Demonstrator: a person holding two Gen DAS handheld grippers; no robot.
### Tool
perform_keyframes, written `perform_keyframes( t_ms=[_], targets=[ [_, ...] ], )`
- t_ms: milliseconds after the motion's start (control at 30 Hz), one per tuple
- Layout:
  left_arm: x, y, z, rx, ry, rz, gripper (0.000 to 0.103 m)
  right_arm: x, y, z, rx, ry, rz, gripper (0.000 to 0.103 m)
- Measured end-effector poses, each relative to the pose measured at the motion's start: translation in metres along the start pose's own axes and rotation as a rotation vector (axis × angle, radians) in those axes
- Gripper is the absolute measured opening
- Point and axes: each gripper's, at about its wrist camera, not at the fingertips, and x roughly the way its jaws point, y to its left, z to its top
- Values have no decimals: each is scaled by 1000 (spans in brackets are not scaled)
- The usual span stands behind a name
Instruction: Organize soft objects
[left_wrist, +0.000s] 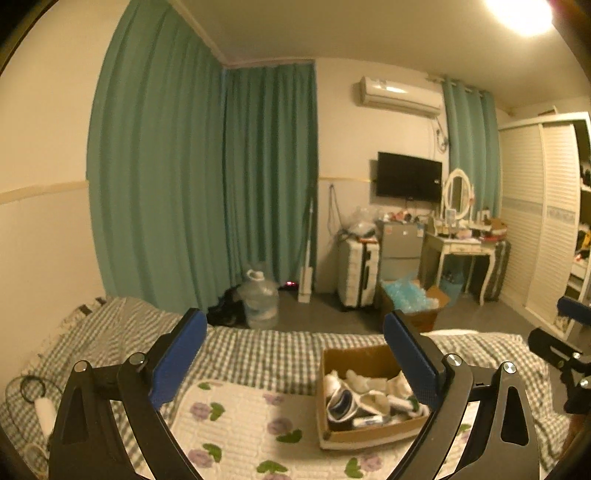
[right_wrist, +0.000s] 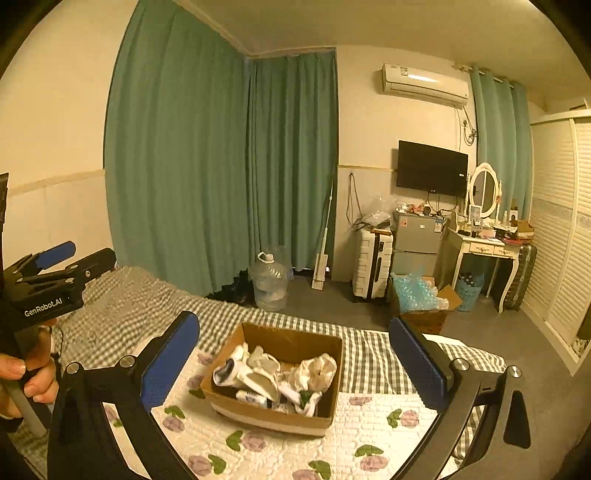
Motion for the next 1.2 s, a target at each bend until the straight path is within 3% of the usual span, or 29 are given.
perform_keyframes(
  t_ms=[200,567,800,1200],
  targets=[
    [-3,-2,-37,5,-9,23,98,1,7,-37,-6,20,-30,103],
    [10,-19,-88,6,139,-12,98,28,9,-87,5,93,-30,103],
    [23,-18,-104,-39,229,-23,98,40,15,-108,19,142,-46,103],
    [22,-19,-107,-20,234,-26,98,37,18,-115,23,158,-61,103]
  ],
)
